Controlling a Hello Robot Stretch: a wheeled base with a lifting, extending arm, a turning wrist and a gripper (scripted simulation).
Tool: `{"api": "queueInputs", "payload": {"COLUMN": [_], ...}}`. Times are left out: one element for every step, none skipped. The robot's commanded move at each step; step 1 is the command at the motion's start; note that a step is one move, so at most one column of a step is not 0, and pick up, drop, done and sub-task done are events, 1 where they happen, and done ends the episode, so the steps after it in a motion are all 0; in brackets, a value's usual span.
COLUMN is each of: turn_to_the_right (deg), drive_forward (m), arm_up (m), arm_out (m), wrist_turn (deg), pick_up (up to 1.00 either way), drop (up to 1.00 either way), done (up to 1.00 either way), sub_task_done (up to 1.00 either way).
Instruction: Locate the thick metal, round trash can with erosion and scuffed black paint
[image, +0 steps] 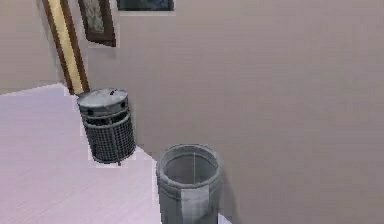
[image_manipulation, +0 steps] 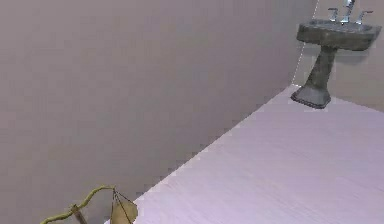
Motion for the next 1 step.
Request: {"api": "queueInputs", "payload": {"turn_to_the_right": [0.0], "drive_forward": [0.0], "arm_up": [0.0], "arm_out": [0.0], "wrist_turn": [0.0], "pick_up": [0.0], "drop": [0.0], "done": [1.0], "sub_task_done": [0.0]}}
